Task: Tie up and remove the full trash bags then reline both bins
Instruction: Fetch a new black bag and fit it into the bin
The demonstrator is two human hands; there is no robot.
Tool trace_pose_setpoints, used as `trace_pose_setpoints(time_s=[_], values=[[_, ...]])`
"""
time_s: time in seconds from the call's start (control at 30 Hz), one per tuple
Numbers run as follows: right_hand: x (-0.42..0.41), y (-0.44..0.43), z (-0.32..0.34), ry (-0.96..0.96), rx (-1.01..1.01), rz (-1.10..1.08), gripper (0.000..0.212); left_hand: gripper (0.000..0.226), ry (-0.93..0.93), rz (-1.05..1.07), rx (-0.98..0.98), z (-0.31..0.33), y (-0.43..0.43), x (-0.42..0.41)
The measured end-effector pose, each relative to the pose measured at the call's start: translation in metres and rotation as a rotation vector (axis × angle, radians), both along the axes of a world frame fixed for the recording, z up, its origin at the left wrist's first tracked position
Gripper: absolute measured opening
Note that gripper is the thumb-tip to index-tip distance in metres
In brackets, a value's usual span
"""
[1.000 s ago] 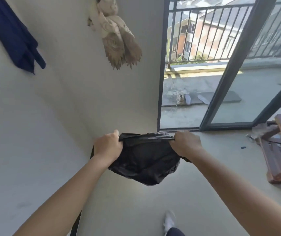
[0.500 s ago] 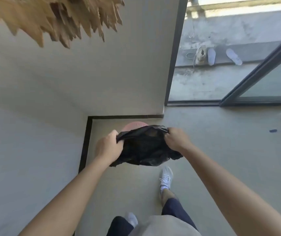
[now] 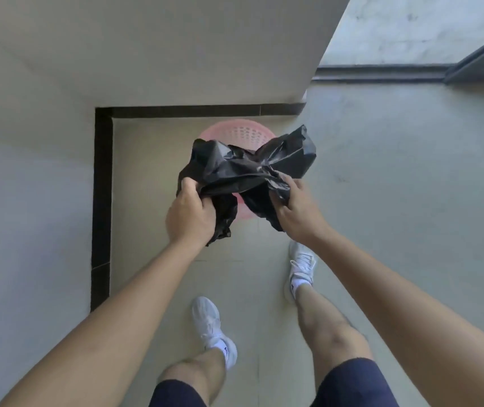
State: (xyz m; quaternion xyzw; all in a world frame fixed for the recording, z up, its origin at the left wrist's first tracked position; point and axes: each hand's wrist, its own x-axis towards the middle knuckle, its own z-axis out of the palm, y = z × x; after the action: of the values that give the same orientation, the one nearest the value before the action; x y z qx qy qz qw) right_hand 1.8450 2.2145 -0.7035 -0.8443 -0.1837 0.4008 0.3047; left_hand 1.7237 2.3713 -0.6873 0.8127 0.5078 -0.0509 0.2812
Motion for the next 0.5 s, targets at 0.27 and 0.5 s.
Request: trace_pose_setpoints(time_s=[0.27,0.5], values=[[-0.004,0.018,-0.153,-0.394,-0.318,0.374,0.057,0.038,0.027,-0.309,0.139,-0.177,0.028,-0.027],[0.035,0.076,-0.233,-0.752,-0.509,0.829,0.043,0.057,0.331,-0.645,0.313,-0.242,0.052,0.027]])
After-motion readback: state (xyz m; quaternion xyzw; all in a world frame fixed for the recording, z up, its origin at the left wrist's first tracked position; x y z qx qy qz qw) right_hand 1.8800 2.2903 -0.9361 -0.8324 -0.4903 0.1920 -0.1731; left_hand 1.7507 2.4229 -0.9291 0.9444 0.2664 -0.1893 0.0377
